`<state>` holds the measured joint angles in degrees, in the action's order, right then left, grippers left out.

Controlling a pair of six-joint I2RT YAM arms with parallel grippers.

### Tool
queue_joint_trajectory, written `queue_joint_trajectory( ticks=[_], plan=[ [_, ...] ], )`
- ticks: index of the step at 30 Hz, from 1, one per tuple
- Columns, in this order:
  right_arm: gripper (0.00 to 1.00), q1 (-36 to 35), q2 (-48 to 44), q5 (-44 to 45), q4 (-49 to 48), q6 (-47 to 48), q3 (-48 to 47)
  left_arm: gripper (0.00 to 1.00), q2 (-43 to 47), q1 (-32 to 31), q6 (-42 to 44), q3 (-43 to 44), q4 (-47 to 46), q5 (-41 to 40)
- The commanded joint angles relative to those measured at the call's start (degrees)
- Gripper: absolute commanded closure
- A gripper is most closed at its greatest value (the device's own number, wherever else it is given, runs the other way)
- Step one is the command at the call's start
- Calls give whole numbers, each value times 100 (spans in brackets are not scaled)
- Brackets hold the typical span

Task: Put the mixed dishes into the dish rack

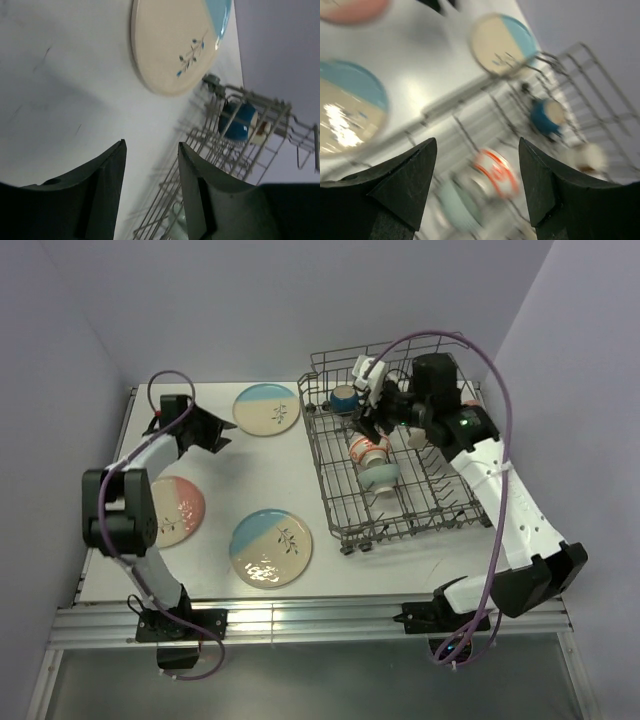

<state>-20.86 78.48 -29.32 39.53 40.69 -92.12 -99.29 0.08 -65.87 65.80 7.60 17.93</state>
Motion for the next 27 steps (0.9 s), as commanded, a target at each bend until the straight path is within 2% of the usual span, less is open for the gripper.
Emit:
queue_joint_trajectory(
  ticks=[1, 2, 5, 7, 13, 16, 21, 24, 25, 26, 27],
  plan=[
    [27, -515, -53, -689, -1957, -2211, 536, 48, -1000, -367, -401, 1283, 1230, -720],
    [27, -568, -26, -741, -1958, -2258, 554, 48, -1266, -411, -401, 1939, 1531, -860],
    [27, -691, 71, -628, -1993, -2302, 555, 46, -2181, -570, -410, 3144, 2780, -1485],
    [26, -682, 150, -513, -2002, -2302, 476, 45, -2593, -588, -374, 3500, 3176, -1661],
    [25, -551, 273, -662, -2125, -2434, 440, 48, -3279, -588, -252, 4247, 3292, -1758],
    [25, -516, 308, -767, -2151, -2478, 431, 50, -3676, -588, -207, 4914, 3529, -1732],
    [26, -515, 317, -935, -2195, -2530, 493, 53, -3888, -597, -269, 4978, 3416, -1697],
    [26, -507, 300, -996, -2204, -2531, 572, 58, -3993, -588, -313, 4890, 3362, -1644],
    [26, -507, 291, -1023, -2221, -2531, 589, 62, -4028, -588, -322, 4916, 3380, -1644],
    [26, -524, 282, -1058, -2221, -2539, 616, 72, -4072, -588, -348, 4933, 3415, -1644],
    [26, -515, 265, -1084, -2213, -2522, 625, 77, -4133, -596, -339, 4934, 3433, -1627]
  ],
)
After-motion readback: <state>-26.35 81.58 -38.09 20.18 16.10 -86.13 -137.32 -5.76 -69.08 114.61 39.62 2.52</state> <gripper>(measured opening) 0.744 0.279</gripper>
